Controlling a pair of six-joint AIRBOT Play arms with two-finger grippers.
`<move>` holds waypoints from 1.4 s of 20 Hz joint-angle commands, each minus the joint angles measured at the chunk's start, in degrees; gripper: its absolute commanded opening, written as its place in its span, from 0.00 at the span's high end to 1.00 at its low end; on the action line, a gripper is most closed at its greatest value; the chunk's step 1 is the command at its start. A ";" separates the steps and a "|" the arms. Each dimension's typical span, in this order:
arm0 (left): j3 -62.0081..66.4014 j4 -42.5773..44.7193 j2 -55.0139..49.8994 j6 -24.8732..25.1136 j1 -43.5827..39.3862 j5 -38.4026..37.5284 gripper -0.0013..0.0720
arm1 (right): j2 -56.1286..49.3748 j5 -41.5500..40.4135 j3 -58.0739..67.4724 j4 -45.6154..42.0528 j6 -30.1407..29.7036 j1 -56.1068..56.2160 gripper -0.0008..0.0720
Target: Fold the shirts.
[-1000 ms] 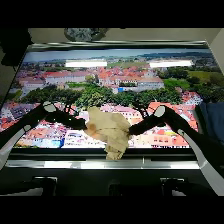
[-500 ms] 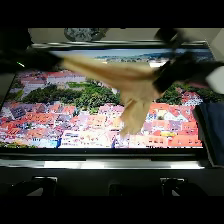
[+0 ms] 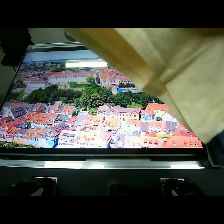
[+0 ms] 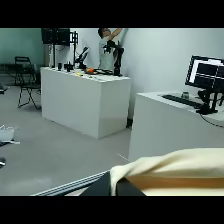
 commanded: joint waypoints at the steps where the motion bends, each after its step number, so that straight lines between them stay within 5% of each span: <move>1: -4.79 2.62 -0.02 -0.33 -0.07 0.17 0.95 | -4.24 9.07 0.46 -0.09 0.33 -0.02 0.92; 5: -22.43 13.64 -3.45 -4.66 -0.02 -6.73 0.95 | -17.88 29.83 -7.61 5.86 1.20 0.09 0.92; 7: -33.88 14.27 -6.01 -4.79 0.04 -5.14 0.95 | -24.15 22.84 -16.28 13.16 -2.47 0.09 0.92; 10: -45.44 14.25 -11.72 -5.66 0.07 0.96 0.95 | -34.82 0.74 -24.11 17.00 -2.10 0.09 0.92; 13: -47.01 14.25 -18.56 -6.08 0.07 2.16 0.95 | -43.93 -3.61 -24.09 20.94 3.80 0.09 0.91; 14: -47.01 14.27 -20.24 -6.05 0.26 2.75 0.95 | -45.66 -2.80 -24.09 22.73 4.17 0.07 0.78; 16: -46.97 14.27 -22.10 -6.08 1.38 3.17 0.95 | -46.12 0.57 -23.98 22.84 2.25 -0.09 0.26; 17: -46.95 14.29 -22.25 -6.03 2.54 3.10 0.95 | -45.57 3.93 -23.30 21.22 -0.94 -0.74 0.15; 22: -44.04 14.21 -21.94 -6.08 12.76 -2.89 0.95 | -38.51 20.87 -20.41 4.52 -1.84 -15.45 0.06; 28: -46.27 14.16 -22.08 -6.03 15.21 -6.12 0.95 | -38.16 30.01 -36.74 15.72 -1.79 -31.63 0.06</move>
